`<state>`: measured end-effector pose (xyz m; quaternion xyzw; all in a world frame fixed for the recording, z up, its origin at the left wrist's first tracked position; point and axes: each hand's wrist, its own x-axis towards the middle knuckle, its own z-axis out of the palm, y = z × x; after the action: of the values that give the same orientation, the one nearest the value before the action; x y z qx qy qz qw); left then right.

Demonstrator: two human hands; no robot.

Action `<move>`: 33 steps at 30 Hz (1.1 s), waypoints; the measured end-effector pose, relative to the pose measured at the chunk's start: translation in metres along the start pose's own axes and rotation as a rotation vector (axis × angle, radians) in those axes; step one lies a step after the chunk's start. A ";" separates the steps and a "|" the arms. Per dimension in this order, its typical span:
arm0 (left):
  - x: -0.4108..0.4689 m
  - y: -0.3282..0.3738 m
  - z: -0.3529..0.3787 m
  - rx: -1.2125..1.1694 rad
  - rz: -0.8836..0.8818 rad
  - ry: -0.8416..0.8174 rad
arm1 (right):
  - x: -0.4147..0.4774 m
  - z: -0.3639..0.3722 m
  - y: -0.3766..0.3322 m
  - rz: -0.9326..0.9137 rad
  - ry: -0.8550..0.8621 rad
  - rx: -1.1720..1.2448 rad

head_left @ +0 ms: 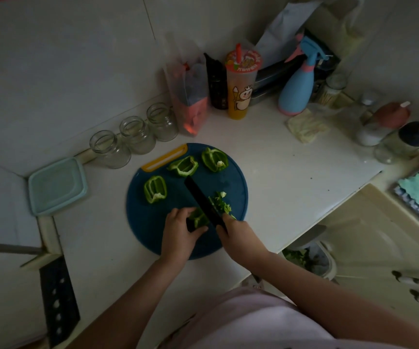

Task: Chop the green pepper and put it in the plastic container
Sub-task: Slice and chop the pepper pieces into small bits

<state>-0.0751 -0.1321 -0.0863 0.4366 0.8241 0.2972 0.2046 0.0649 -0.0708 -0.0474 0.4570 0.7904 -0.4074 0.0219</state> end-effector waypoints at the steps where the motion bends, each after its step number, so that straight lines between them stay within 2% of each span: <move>1: 0.000 0.000 0.000 0.003 -0.002 0.002 | 0.000 0.001 0.000 0.000 -0.005 -0.006; 21: -0.002 0.003 0.002 0.040 -0.008 0.010 | -0.003 0.004 -0.001 0.008 -0.023 -0.043; 33: 0.000 0.003 0.004 0.020 -0.056 -0.002 | -0.002 0.012 -0.005 0.021 -0.047 -0.179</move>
<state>-0.0704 -0.1292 -0.0873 0.4157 0.8388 0.2826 0.2092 0.0581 -0.0813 -0.0511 0.4520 0.8180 -0.3453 0.0856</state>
